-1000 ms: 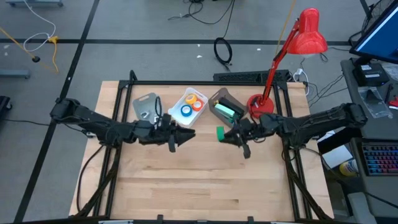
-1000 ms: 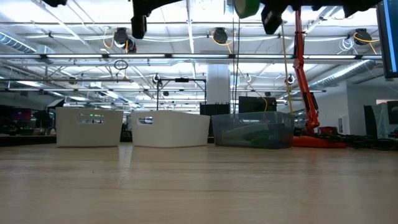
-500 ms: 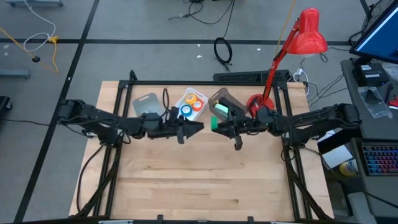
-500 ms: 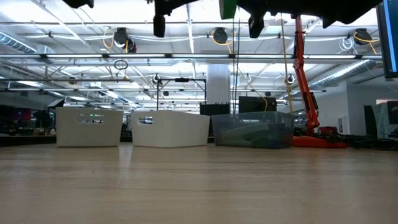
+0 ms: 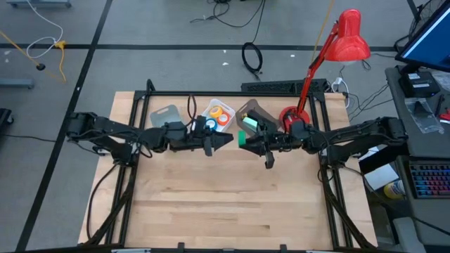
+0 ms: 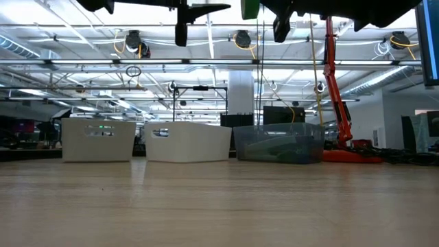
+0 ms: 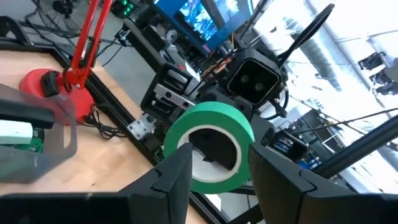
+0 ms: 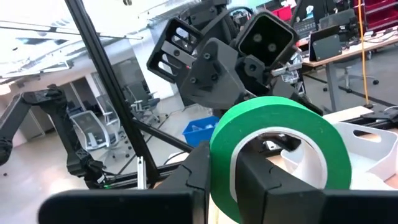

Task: Pick and place Stapler, Stapler remover, tape
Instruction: Put the green tape into the white bin

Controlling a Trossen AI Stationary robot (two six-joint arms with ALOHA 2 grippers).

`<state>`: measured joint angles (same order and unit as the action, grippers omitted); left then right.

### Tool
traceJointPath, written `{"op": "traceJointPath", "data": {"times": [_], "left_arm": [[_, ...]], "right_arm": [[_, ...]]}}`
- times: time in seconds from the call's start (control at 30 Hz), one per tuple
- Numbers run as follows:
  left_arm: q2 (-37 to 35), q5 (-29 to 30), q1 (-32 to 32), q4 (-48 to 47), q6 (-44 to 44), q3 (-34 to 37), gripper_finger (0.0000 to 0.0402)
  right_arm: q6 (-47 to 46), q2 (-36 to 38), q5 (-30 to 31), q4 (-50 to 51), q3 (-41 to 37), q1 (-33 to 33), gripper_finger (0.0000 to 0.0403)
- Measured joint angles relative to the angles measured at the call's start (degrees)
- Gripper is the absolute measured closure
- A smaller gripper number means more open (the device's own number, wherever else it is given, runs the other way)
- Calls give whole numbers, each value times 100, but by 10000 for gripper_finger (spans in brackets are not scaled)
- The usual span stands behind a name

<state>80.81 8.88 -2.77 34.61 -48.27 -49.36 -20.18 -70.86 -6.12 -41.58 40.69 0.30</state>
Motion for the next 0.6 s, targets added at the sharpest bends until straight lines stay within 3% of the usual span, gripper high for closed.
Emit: {"op": "traceJointPath", "data": {"times": [0.6], "left_arm": [[164, -9, 131, 183, -208, -9, 243]], "right_arm": [[-306, -421, 1, -589, -5, -76, 370]]}}
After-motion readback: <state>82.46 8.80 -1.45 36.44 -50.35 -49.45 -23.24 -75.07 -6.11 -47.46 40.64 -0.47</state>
